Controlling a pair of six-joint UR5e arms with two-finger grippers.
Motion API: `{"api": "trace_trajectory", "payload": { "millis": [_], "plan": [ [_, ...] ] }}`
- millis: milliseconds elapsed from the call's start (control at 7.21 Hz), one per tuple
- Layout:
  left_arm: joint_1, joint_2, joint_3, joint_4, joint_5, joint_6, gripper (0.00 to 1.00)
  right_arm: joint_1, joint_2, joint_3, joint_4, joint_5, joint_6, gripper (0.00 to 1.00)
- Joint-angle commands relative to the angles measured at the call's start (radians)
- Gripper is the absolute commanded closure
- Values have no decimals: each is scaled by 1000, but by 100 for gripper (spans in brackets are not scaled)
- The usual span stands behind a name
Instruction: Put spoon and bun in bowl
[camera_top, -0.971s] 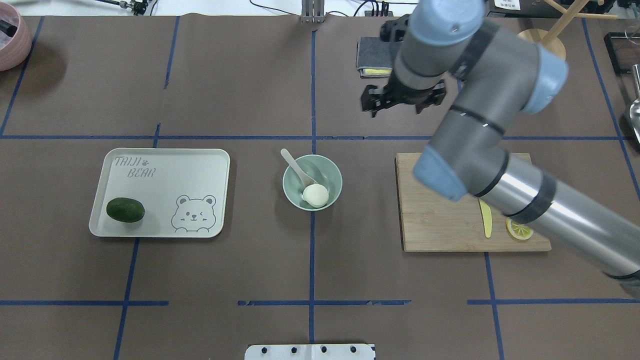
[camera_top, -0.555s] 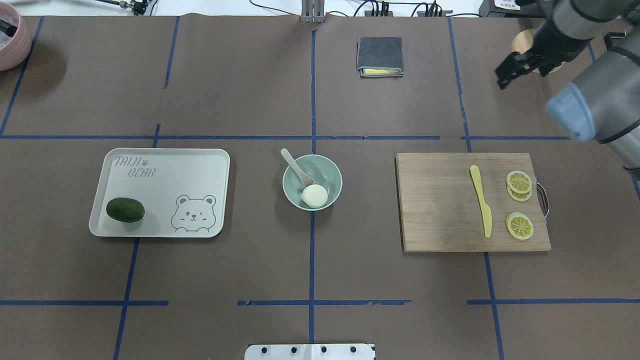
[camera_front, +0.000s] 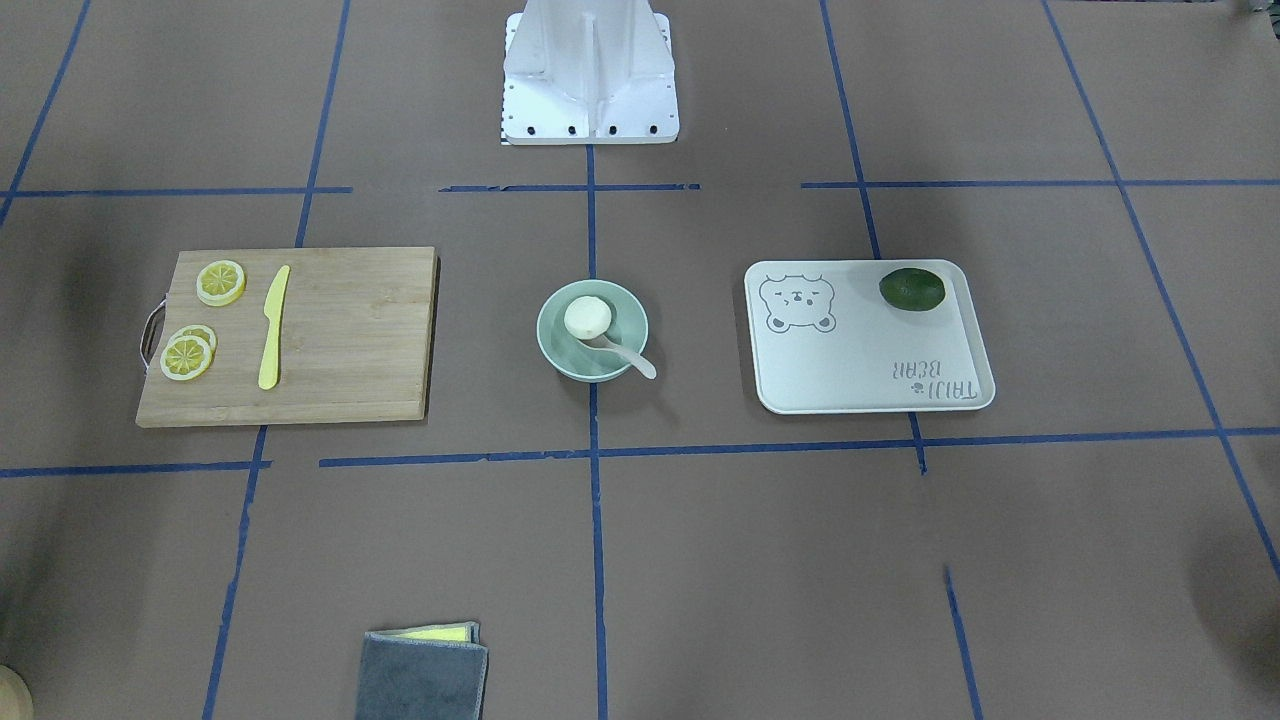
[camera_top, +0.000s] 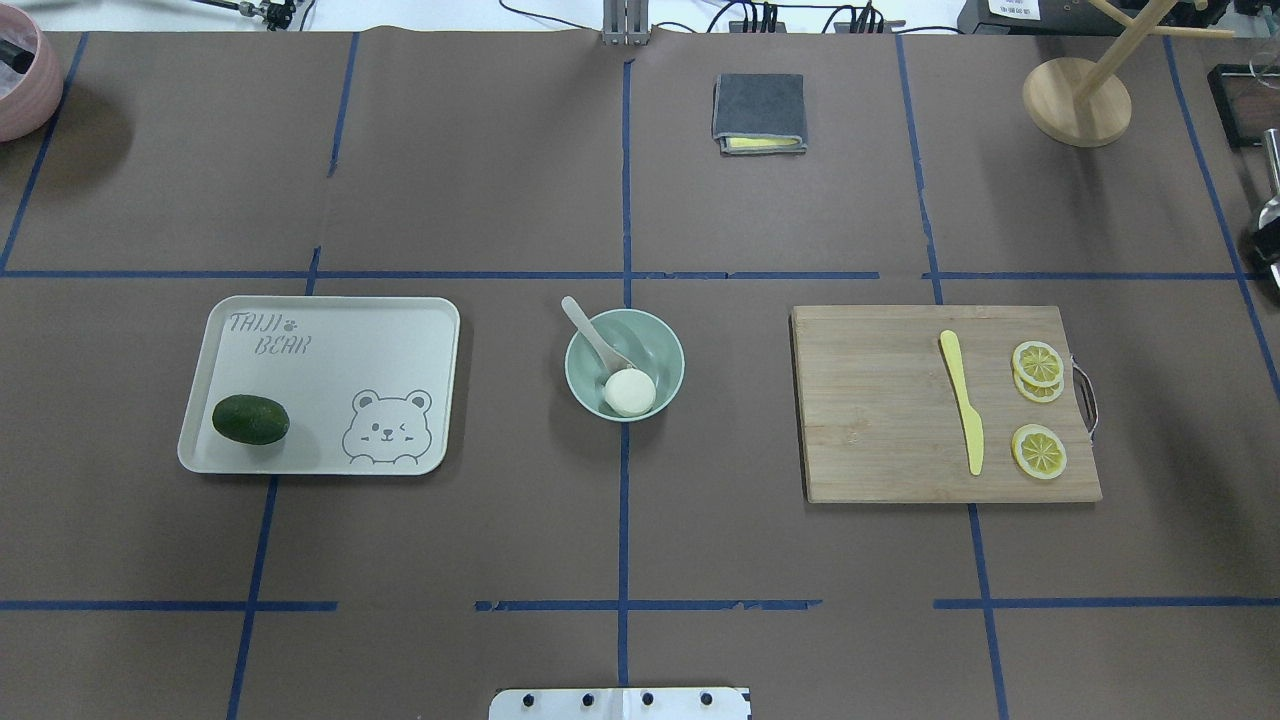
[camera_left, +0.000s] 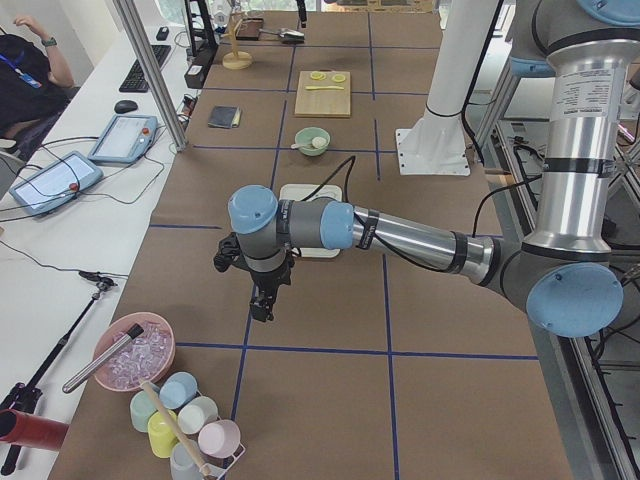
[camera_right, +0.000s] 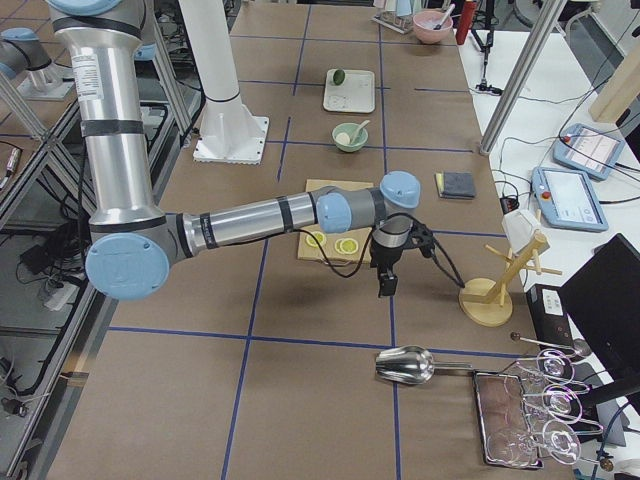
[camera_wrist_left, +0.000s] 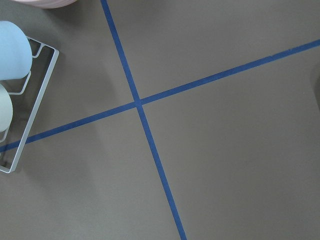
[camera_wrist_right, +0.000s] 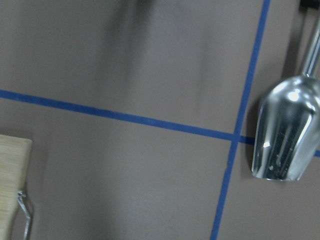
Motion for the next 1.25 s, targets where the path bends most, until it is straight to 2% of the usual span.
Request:
{"api": "trace_trajectory", "payload": {
  "millis": [0,416,832,1109],
  "plan": [
    [-1,11,-8,-1,2,1,0,77,-97,0,72,96,-6,0],
    [-1,16,-11,-1,2,1,0,83,-100,-1,74,89,-8,0],
    [-8,28,-31,3,-3,1,0,183,-161,6,68,97,-143,0],
    [-8,30,-44,1,-3,1,0,183,-157,5,66,95,-132,0]
  ]
}}
